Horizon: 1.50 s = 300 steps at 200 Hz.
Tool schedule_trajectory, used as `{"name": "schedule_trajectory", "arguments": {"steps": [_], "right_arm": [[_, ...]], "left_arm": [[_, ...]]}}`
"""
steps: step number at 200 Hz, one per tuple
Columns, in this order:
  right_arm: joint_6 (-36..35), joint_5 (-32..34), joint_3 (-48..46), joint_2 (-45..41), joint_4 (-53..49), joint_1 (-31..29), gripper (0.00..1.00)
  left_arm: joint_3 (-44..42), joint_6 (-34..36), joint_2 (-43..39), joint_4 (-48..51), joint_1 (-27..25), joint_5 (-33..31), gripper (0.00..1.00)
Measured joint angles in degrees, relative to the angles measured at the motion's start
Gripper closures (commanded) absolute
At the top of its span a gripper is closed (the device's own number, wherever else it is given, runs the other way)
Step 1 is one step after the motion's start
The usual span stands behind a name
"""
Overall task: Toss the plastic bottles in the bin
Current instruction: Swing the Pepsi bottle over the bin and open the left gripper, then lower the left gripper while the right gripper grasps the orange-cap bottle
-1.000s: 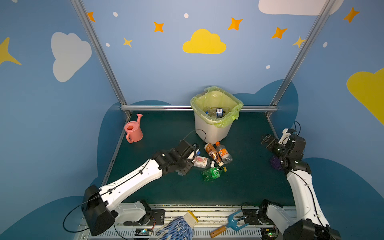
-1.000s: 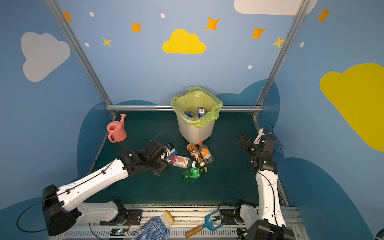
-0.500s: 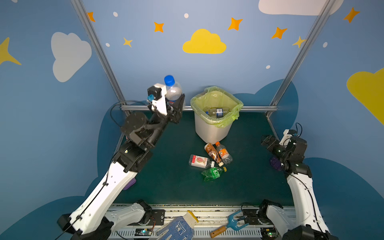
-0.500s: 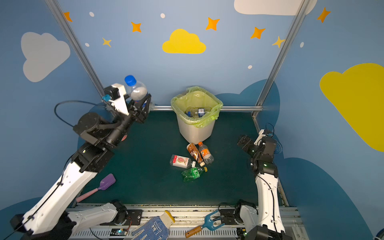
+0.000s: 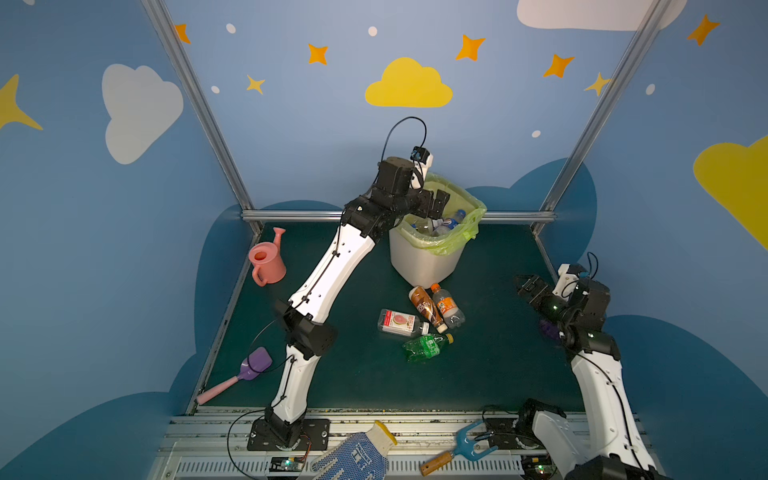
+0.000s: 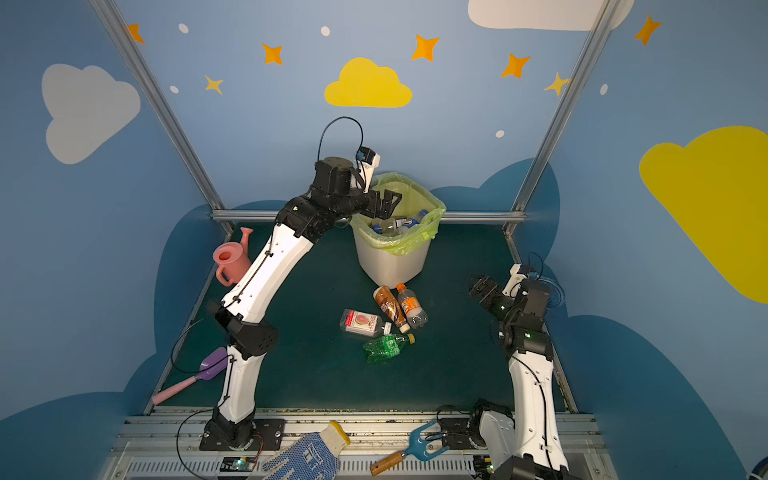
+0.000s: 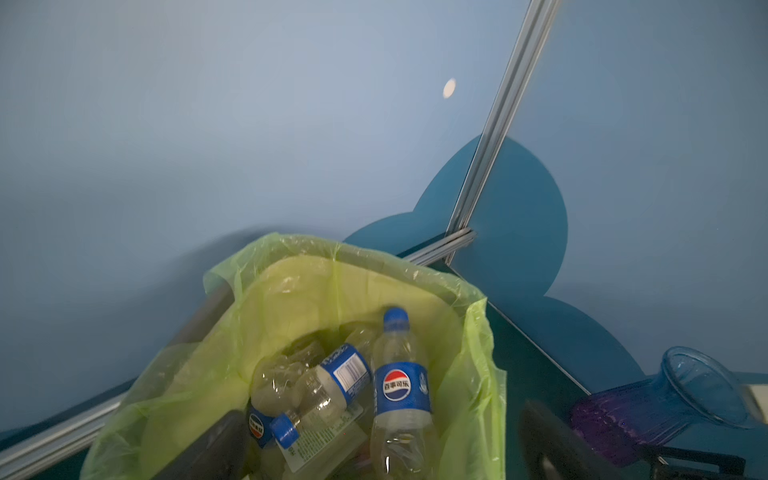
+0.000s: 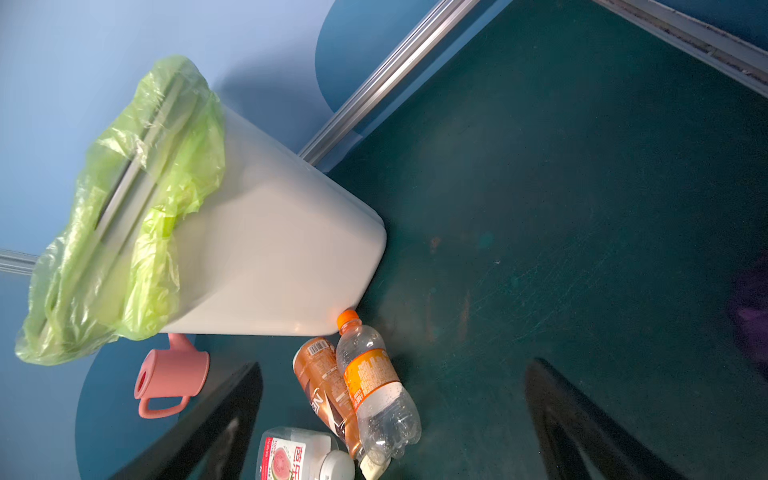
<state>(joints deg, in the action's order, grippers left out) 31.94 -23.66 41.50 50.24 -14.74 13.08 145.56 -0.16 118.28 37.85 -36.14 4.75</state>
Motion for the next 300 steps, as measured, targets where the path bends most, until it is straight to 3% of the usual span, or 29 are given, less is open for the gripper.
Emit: {"name": "schedule_trajectory", "arguments": {"steps": [29,51,91,152,194,242,300], "right_arm": [[0.28,-0.44,-0.17,-0.02,0.04,-0.81,0.02],[0.28,-0.52,-0.81,0.39,0.11,-2.19,0.02],[-0.07,0.92,-1.38,3.93,0.48,-8.41,0.02],[-2.56,4.33,-0.87,18.03,1.99,-21.09,0.11],[-5.51,5.90,4.31,28.52,1.60,-27.52,0.13],[-8.52,8.48,9.81,36.41,0.72,-31.39,0.19],[-10.38,10.56,13.86,43.93,-1.11,-33.05,0.28]], "left_arm": [[-20.11,2.60,-18.80,-13.66,-3.17,-1.18,0.00],[-29.38,3.34,-28.17,-22.56,-3.67,-2.58,0.00],[-48.87,2.75,-36.04,-33.16,-2.34,-7.50,0.00],[-77.00,-4.46,-44.35,-35.65,2.10,-12.13,0.00],[-87.73,-10.16,-51.39,-36.35,4.09,-16.76,0.00],[-98.31,-16.31,-53.64,-35.26,7.30,-18.21,0.00],[-103.45,-20.37,-55.01,-33.64,8.94,-18.16,0.00]]}}
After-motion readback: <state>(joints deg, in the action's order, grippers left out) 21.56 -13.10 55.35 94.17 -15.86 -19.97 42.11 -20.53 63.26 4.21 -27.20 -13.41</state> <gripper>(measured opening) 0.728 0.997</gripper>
